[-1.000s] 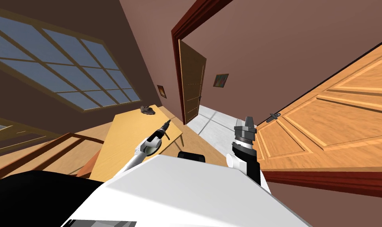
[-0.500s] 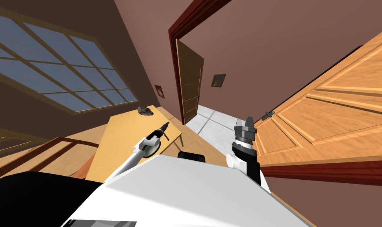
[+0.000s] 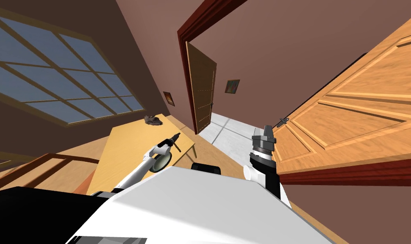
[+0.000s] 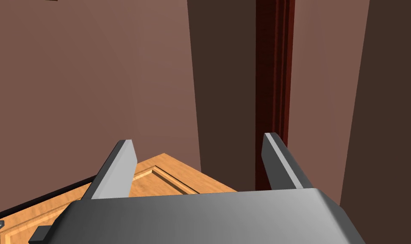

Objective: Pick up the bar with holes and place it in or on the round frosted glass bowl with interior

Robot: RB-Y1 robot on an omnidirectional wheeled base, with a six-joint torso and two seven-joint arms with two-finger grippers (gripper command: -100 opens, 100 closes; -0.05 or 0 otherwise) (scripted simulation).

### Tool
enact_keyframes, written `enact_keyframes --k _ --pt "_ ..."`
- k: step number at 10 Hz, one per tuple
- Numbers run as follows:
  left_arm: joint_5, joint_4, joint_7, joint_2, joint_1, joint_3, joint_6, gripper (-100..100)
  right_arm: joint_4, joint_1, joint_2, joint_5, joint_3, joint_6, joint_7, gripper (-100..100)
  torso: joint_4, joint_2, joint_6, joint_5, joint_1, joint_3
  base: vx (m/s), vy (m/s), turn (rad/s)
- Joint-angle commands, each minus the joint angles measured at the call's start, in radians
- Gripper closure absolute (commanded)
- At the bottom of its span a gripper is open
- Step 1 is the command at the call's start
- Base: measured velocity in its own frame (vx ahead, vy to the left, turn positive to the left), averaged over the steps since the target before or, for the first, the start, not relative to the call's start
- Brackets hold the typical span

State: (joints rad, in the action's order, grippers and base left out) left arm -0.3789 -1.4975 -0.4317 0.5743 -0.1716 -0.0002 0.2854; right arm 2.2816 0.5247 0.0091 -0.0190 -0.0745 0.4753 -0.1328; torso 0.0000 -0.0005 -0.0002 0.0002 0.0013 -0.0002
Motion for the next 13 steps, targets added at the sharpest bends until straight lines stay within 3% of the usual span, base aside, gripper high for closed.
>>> enact_keyframes --k 1,6,13 --pt "-0.012 0.032 -0.016 0.009 0.006 0.001 0.029 -100 0.000 0.000 0.000 0.000 0.000 0.000 0.000 0 0.000 0.000 0.000 0.000 0.000 0.000 0.001 0.014 -0.050" --pt "-0.082 0.174 -0.096 0.054 0.074 0.004 0.161 -100 0.000 0.000 0.000 0.000 0.000 0.000 0.000 0 0.000 0.000 -0.001 0.000 0.000 0.000 0.004 0.015 -0.066" --pt "-0.150 0.340 -0.172 0.082 0.142 0.003 0.328 -100 0.000 0.000 0.000 0.000 0.000 0.000 0.000 0 0.000 -0.001 0.000 0.000 0.000 0.000 0.008 0.016 -0.062"
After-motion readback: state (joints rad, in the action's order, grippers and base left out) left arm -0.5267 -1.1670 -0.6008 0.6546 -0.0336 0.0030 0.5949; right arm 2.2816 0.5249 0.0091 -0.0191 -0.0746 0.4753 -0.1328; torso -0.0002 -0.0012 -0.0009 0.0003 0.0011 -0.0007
